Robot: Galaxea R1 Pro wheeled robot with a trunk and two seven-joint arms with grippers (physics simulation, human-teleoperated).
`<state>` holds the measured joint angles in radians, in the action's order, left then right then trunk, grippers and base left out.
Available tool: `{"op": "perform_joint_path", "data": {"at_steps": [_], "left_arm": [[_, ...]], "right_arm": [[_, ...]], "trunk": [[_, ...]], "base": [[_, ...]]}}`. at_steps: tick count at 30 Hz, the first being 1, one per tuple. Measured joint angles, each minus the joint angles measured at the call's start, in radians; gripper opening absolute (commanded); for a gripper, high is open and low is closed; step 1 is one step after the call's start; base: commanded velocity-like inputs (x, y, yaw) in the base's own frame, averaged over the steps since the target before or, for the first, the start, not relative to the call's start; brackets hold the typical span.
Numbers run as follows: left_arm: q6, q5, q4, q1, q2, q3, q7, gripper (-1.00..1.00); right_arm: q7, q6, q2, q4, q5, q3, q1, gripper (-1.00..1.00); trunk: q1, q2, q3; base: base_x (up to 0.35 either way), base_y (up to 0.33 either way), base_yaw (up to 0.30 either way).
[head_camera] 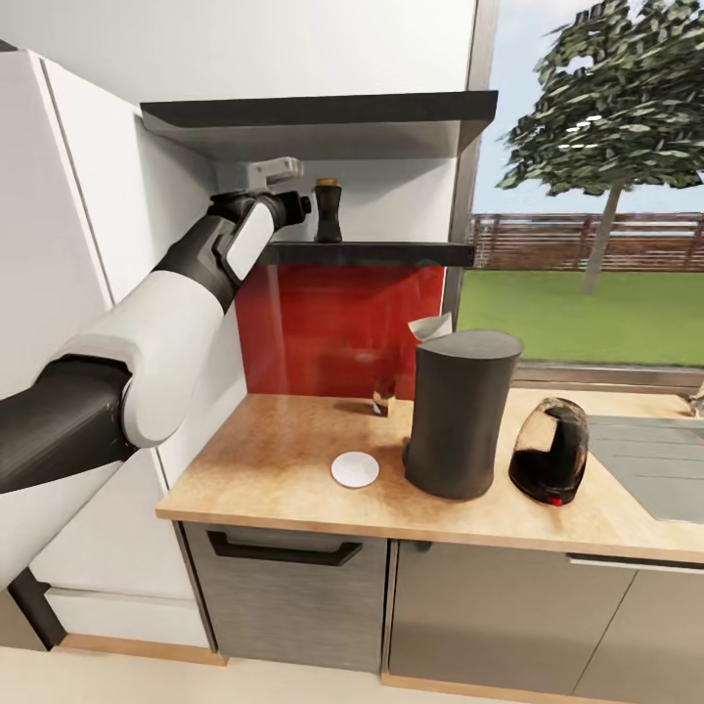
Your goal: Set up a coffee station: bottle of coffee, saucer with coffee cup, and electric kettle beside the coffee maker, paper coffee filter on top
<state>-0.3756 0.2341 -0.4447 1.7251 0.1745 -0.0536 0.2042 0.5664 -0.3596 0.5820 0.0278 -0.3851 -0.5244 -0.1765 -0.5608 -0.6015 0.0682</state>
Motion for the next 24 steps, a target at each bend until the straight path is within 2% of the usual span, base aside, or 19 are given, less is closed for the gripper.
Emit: {"op": "perform_joint_path", "data": {"at_steps": [6, 7, 11, 12, 13, 14, 16, 19, 20, 21, 24], "left_arm": [[0.002, 0.000, 0.005, 0.000, 0.000, 0.001, -0.007, 1.00], [0.002, 0.001, 0.004, 0.000, 0.000, 0.001, -0.007, 1.00], [0.002, 0.000, 0.004, 0.000, 0.000, 0.000, -0.007, 1.00], [0.002, 0.001, 0.004, 0.000, 0.000, 0.000, -0.007, 1.00], [0.002, 0.001, 0.004, 0.000, 0.000, 0.000, -0.007, 1.00], [0.002, 0.001, 0.004, 0.000, 0.000, 0.000, -0.007, 1.00], [0.002, 0.003, 0.004, 0.000, 0.000, -0.001, -0.007, 1.00], [0.002, 0.015, 0.003, 0.000, 0.000, -0.001, -0.007, 1.00], [0.002, 0.022, 0.003, 0.000, 0.000, -0.001, -0.007, 1.00], [0.002, 0.046, 0.003, 0.000, 0.000, -0.001, -0.007, 1.00], [0.002, 0.070, 0.003, 0.000, 0.000, -0.002, -0.007, 1.00]], "right_arm": [[-0.002, 0.000, -0.002, 0.001, -0.002, 0.001, 0.002, 1.00], [-0.002, -0.003, -0.025, 0.002, -0.008, 0.008, 0.030, 1.00], [-0.001, -0.003, -0.040, 0.008, -0.012, 0.004, 0.039, 1.00], [0.000, -0.011, -0.075, 0.004, -0.141, 0.029, 0.089, 1.00], [-0.001, -0.018, -0.082, 0.012, -0.176, 0.030, 0.097, 1.00], [-0.003, -0.036, -0.089, 0.013, -0.230, 0.034, 0.105, 1.00], [-0.004, -0.054, -0.094, 0.014, -0.270, 0.035, 0.111, 1.00], [-0.006, -0.071, -0.097, 0.014, -0.304, 0.036, 0.116, 1.00], [-0.007, -0.075, -0.098, 0.015, -0.311, 0.037, 0.117, 1.00], [-0.009, -0.084, -0.100, 0.015, -0.324, 0.038, 0.119, 1.00], [-0.012, -0.089, -0.101, 0.015, -0.333, 0.038, 0.120, 1.00]], "trunk": [[0.000, 0.000, 0.000], [0.000, 0.000, 0.000], [0.000, 0.000, 0.000], [0.000, 0.000, 0.000], [0.000, 0.000, 0.000], [0.000, 0.000, 0.000], [0.000, 0.000, 0.000], [0.000, 0.000, 0.000], [0.000, 0.000, 0.000], [0.000, 0.000, 0.000], [0.000, 0.000, 0.000]], "base": [[0.022, -0.006, 0.000], [0.046, -0.016, 0.000], [0.064, -0.007, 0.000], [0.121, -0.001, 0.000], [0.077, -0.001, 0.000], [0.062, 0.000, 0.000], [0.049, 0.000, 0.000], [0.098, -0.033, 0.000], [0.139, -0.076, 0.000], [0.112, -0.061, 0.000], [0.058, -0.032, 0.000]]}}
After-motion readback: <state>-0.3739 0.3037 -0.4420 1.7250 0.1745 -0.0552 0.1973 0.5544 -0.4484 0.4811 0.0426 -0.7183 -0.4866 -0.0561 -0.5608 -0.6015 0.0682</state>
